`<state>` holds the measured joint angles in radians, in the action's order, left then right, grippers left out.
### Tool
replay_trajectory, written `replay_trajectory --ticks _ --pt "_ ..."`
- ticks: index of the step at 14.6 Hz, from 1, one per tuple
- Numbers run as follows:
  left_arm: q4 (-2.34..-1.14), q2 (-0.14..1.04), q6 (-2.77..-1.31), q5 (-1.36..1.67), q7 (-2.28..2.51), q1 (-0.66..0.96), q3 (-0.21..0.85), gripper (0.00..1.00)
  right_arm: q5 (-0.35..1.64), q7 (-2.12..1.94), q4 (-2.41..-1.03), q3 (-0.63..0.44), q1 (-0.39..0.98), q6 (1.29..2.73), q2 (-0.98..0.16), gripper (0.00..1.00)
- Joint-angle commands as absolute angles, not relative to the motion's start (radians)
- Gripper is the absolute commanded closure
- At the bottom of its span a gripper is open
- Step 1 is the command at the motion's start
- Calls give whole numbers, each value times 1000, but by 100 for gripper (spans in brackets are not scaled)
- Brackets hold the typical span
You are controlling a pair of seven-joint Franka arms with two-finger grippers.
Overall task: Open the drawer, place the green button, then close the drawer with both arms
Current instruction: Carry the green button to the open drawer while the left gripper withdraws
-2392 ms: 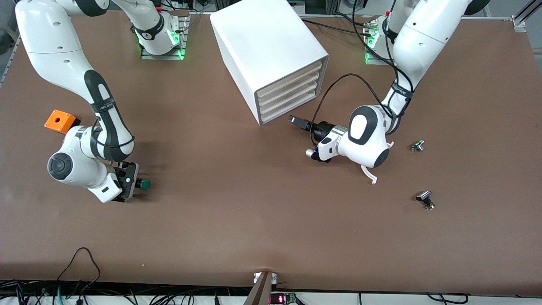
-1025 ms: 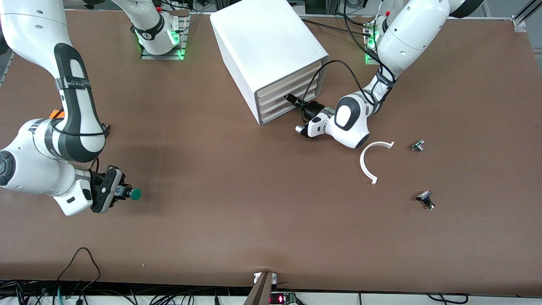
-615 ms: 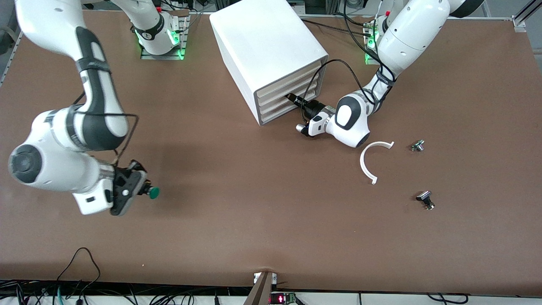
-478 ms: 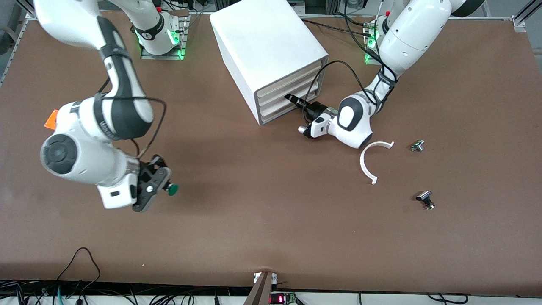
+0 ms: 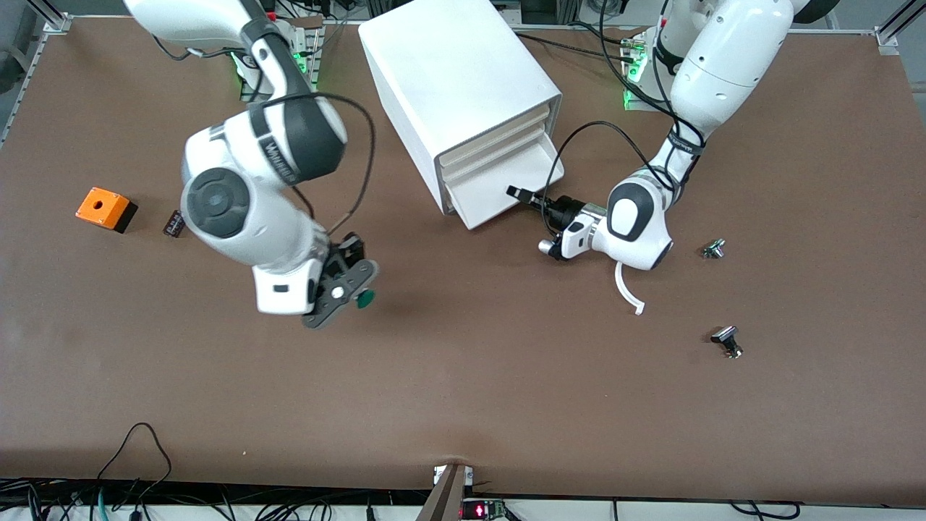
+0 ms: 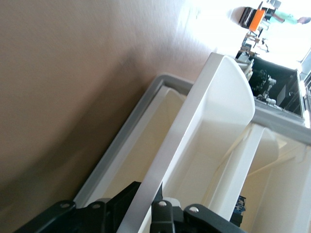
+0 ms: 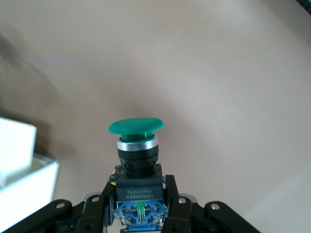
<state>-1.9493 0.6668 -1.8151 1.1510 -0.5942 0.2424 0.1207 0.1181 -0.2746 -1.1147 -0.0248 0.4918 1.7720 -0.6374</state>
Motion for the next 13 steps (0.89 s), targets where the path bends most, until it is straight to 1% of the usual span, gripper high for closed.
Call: replay_trajectory --ticks 1,3,4,5,6,10,13 --pt "-1885 690 -1864 1160 -517 253 61 100 103 -115 -1104 -35 573 1815 -650 82" --pt "-1873 693 -1864 1157 -517 253 45 100 101 -97 -1104 -37 604 1822 -661 82" --pt "-1871 692 -1864 1157 -517 253 44 94 101 -97 -1104 -35 618 1822 -661 82" --pt "-1871 690 -1864 1158 -512 252 44 20 101 -106 -1106 -35 633 1822 -664 82" --pt "-1873 687 -1867 1160 -528 249 43 0 101 -115 -1106 -35 649 1824 -673 82" --pt "-1871 628 -1864 1148 -514 232 8 0 103 -233 -1104 -35 699 1825 -695 82" --pt "-1858 531 -1902 934 -407 186 2 0 106 -418 -1104 -32 735 1833 -696 82"
